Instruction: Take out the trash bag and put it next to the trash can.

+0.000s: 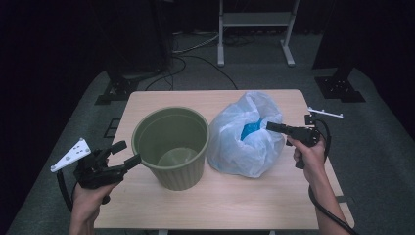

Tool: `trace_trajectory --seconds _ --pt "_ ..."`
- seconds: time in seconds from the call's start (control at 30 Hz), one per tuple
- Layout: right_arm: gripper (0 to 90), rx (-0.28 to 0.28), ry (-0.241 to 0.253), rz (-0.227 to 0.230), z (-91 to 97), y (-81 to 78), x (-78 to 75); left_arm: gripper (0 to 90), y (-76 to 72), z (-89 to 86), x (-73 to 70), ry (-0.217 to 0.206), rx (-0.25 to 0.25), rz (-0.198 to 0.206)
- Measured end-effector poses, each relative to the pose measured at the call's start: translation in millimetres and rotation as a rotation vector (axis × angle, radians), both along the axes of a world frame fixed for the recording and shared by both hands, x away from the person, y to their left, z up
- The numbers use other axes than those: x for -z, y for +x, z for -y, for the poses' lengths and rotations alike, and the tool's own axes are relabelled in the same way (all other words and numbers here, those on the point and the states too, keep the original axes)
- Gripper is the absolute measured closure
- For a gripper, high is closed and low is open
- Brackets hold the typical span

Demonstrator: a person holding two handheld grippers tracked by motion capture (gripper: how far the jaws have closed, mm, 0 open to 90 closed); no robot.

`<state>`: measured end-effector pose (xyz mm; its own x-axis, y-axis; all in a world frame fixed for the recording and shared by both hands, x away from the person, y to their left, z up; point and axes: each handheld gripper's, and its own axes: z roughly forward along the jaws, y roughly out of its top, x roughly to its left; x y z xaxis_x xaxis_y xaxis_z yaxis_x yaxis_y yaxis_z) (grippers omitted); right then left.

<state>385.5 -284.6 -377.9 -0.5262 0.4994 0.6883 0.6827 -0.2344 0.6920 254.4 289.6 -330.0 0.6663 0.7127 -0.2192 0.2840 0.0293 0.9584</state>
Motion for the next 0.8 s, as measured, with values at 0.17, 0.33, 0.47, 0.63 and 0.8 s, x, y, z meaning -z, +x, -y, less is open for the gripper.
trace_trajectory --seconds 0.17,0.33,0.47,0.63,0.8 --pt "32.3 -0.041 -0.036 0.005 1.4 -7.7 6.0 15.9 0.7 2.2 0.6 0.006 0.005 -0.005" --pt "32.2 -0.052 -0.075 0.033 -0.9 -15.0 14.9 15.9 0.8 2.9 0.8 0.005 0.005 -0.006" --pt "31.8 -0.018 -0.117 0.075 -0.8 -22.0 17.9 15.9 0.4 2.1 0.5 0.001 0.004 -0.005" --pt "31.6 0.034 -0.154 0.172 -0.4 -33.2 17.8 15.9 0.5 1.3 0.4 0.002 0.002 -0.002" --pt "31.3 0.013 -0.203 0.201 -2.3 -41.0 20.7 15.9 -0.1 1.5 -0.1 0.001 0.004 0.0"
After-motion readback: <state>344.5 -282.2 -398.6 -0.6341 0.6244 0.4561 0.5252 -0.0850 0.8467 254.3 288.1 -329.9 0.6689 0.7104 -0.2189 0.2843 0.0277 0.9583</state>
